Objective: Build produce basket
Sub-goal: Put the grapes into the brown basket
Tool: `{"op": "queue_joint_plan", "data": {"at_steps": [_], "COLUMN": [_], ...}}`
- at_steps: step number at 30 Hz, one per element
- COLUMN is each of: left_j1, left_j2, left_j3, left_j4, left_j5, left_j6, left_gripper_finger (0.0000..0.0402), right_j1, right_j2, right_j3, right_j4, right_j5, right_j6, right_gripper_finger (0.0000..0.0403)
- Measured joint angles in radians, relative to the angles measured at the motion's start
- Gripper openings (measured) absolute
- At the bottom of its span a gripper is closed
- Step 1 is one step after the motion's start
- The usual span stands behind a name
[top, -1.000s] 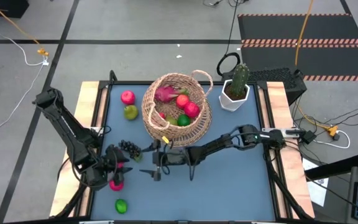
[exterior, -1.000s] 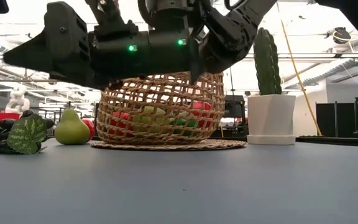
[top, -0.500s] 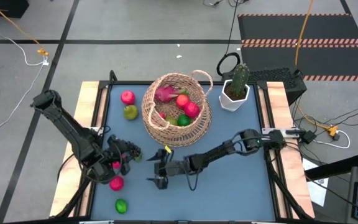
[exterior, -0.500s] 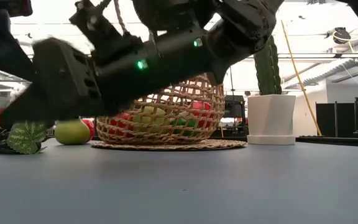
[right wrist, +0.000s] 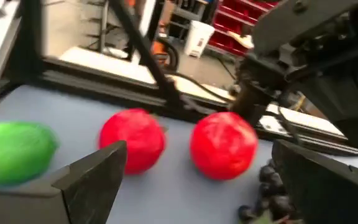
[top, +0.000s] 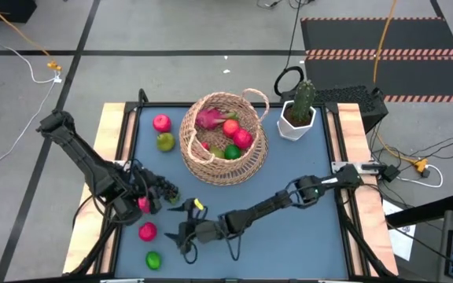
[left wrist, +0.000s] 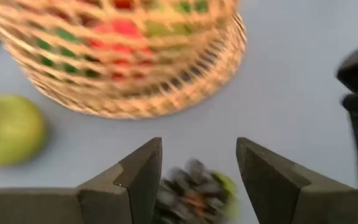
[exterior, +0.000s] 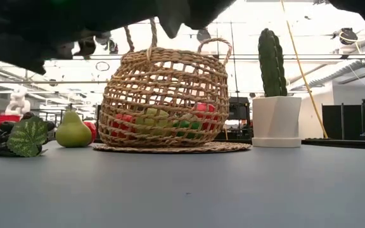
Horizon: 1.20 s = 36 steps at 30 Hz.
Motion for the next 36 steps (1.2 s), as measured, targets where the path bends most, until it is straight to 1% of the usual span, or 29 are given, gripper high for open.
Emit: {"op": "queue_joint_plan", "data": {"at_steps": [2,3,5,6,7,9,11,14,17,19,21,24,26,29,31,34,36], "left_j1": [0.000,0.000,0.000,0.000,0.000,0.000,0.000,0.000,0.000,0.000,0.000,0.000,0.000,0.000,0.000,0.000,0.000], "left_j2": [-0.033,-0.048,-0.071,-0.080,-0.090,-0.099,-0.102,-0.100,-0.100,-0.100,-0.100,-0.100,-0.100,-0.100,-0.100,-0.100,-0.100], "left_j3": [0.000,0.000,0.000,0.000,0.000,0.000,0.000,-0.002,-0.014,-0.019,-0.020,-0.020,-0.020,-0.020,-0.020,-0.020,-0.020], "left_j4": [-0.064,-0.089,-0.120,-0.130,-0.134,-0.140,-0.140,-0.140,-0.141,-0.142,-0.141,-0.141,-0.141,-0.140,-0.140,-0.137,-0.133], "left_j5": [-0.052,-0.084,-0.141,-0.164,-0.185,-0.213,-0.217,-0.219,-0.219,-0.219,-0.215,-0.201,-0.171,-0.139,-0.136,-0.112,-0.109], "left_j6": [-0.003,-0.008,-0.010,-0.008,-0.005,0.001,0.005,0.008,0.008,0.000,-0.008,-0.022,-0.026,-0.038,-0.067,-0.086,-0.087], "left_gripper_finger": [0.0209,0.0209,0.0209,0.0209,0.0209,0.0209,0.0209,0.0209,0.0209,0.0209,0.0209,0.0209,0.0209,0.0209,0.0209,0.0209,0.0209], "right_j1": [-0.021,-0.036,-0.066,-0.074,-0.081,-0.091,-0.095,-0.104,-0.115,-0.126,-0.140,-0.169,-0.187,-0.204,-0.213,-0.223,-0.227], "right_j2": [-0.001,0.005,0.035,0.047,0.057,0.069,0.072,0.073,0.073,0.073,0.073,0.078,0.078,0.076,0.076,0.074,0.073], "right_j3": [0.002,0.001,0.000,0.000,0.000,0.000,0.000,-0.001,-0.001,-0.002,-0.020,-0.049,-0.080,-0.121,-0.138,-0.167,-0.173], "right_j4": [-0.001,0.005,0.085,0.117,0.127,0.105,0.036,-0.044,-0.052,-0.053,-0.057,-0.061,-0.048,-0.003,0.019,0.054,0.061], "right_j5": [0.016,-0.016,-0.129,-0.135,-0.104,-0.012,0.065,0.066,0.020,0.017,0.010,-0.077,-0.141,-0.149,-0.151,-0.150,-0.147], "right_j6": [0.041,0.096,0.203,0.221,0.208,0.120,0.044,0.040,0.070,0.092,0.164,0.280,0.327,0.376,0.387,0.421,0.451], "right_gripper_finger": [0.0393,0.0393,0.0393,0.0393,0.0393,0.0393,0.0393,0.0393,0.0393,0.0393,0.0393,0.0392,0.0387,0.0368,0.0346,0.0299,0.0259]}}
